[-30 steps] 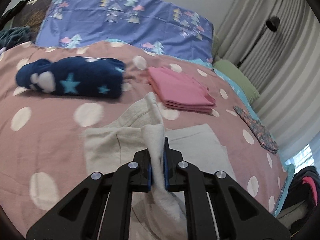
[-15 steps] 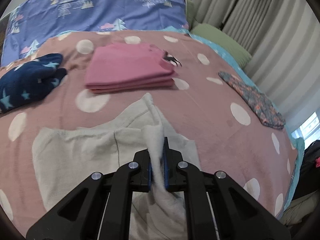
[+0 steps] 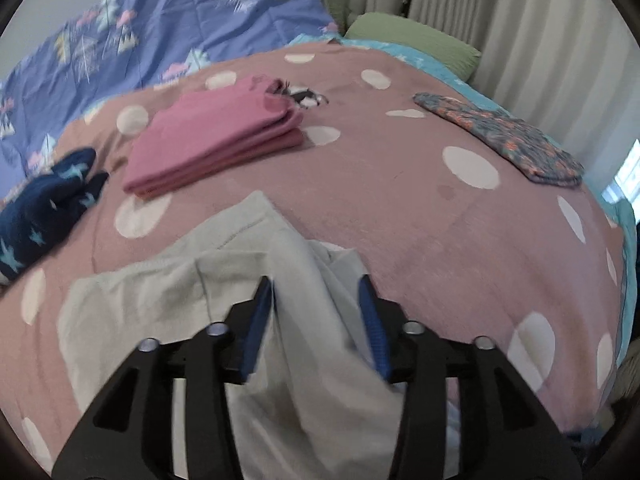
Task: Fold small clothes
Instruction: 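Lift the grey shirt with both grippers, unfolding it, then lay the grey shirt flat on the bed and open both grippers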
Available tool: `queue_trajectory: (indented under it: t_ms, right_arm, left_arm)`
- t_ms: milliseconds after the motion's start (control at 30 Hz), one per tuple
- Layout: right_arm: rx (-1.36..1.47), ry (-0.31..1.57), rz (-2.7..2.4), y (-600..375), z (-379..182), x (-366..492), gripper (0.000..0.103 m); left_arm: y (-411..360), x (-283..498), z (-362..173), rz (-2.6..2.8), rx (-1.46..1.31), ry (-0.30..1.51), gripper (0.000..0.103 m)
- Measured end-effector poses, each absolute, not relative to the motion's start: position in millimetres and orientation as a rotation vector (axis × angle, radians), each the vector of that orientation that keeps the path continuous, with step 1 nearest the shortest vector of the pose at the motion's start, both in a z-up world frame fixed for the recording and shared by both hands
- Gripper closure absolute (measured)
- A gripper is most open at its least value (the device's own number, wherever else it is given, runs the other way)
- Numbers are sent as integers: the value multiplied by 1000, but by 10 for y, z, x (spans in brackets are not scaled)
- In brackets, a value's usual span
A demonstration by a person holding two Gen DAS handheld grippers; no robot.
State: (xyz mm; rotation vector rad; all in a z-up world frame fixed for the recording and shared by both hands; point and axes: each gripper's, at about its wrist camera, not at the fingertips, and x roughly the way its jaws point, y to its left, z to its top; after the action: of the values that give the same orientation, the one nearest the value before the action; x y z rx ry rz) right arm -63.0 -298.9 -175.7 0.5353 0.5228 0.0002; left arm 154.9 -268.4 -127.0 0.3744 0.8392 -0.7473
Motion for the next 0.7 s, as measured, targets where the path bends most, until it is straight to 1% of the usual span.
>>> queue_trajectory:
  t_ms: [33, 100, 167, 233, 333, 367, 400, 433, 467, 600, 700]
  right_arm:
    - [535, 522, 1, -2988, -1755, -632, 97]
    - [543, 521, 4, -2994, -1759, -644, 97]
    - [552, 527, 7, -3001, -1765, -654, 97]
    - [558, 540, 8, -3020, -1774, -644, 97]
    - [555, 551, 6, -3046, -1769, -614, 97]
    - [551, 550, 4, -3041, -1762, -621, 97]
    - [546, 548, 2, -3037, -1747, -629, 97]
    - [544, 547, 1, -3035, -1735, -637, 97]
    - [545, 546, 1, -3037, -1721, -642, 97]
    - [560, 537, 10, -3068, -1641, -657, 97]
    - [579, 543, -4, -3108, -1625, -671, 97]
  left_arm:
    - [-2651, 1506, -1240, -747, 382, 821, 49]
    - [-2559, 1423, -1171, -745, 388, 800, 49]
    - [-2452, 1344, -1098, -743, 382, 782, 45]
    - [-2265, 1201, -999, -754, 356, 749, 39]
    - [-1970, 957, -906, -763, 329, 701, 33]
    - [-1861, 867, -890, -769, 319, 688, 32]
    - [-1729, 754, -887, -771, 313, 678, 30]
    - [-1598, 644, -901, -770, 312, 671, 25]
    - [-1511, 566, -922, -769, 316, 667, 23]
    - [-1086, 184, -1126, -738, 377, 664, 22]
    - [-809, 13, -1333, -696, 371, 699, 22]
